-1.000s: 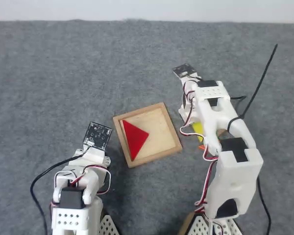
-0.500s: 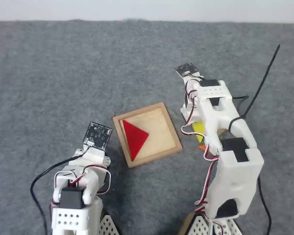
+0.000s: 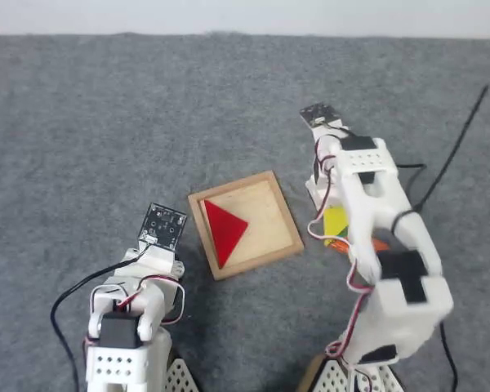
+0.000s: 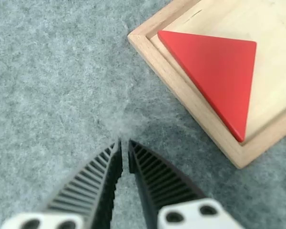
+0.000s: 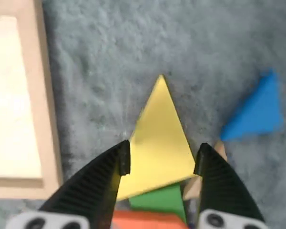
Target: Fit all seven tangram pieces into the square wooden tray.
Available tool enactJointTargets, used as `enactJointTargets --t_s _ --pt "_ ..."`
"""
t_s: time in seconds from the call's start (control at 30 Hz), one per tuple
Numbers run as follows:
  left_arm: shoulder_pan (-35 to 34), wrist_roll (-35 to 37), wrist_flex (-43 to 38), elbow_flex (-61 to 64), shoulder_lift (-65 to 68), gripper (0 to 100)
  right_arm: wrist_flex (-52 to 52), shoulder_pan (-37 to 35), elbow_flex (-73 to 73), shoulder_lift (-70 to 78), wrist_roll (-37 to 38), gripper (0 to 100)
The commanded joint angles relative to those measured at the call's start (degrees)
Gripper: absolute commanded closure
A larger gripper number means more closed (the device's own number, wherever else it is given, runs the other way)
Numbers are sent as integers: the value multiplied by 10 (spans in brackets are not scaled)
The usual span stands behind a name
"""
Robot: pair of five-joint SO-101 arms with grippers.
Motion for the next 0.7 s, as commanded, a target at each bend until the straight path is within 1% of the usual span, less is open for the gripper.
enactJointTargets --t_s 0.0,0.07,0.17,0.27,0.33,0.47,0.67 --pt "-3 -4 2 -6 -10 978 3 7 25 -87 -31 704" --pt "-3 -4 2 -6 -10 978 2 7 46 -90 -41 680" --pt "-3 -4 2 -6 -10 978 -24 7 70 -65 -44 690" --pt "-3 -4 2 -6 -10 978 -35 6 65 -10 -43 699" --pt "-3 -4 2 -6 -10 978 -30 3 45 34 -43 699" --pt "-3 -4 2 -6 -10 978 26 -4 -22 89 -43 699" --pt "-3 -4 2 -6 -10 978 29 -10 -25 92 -48 699"
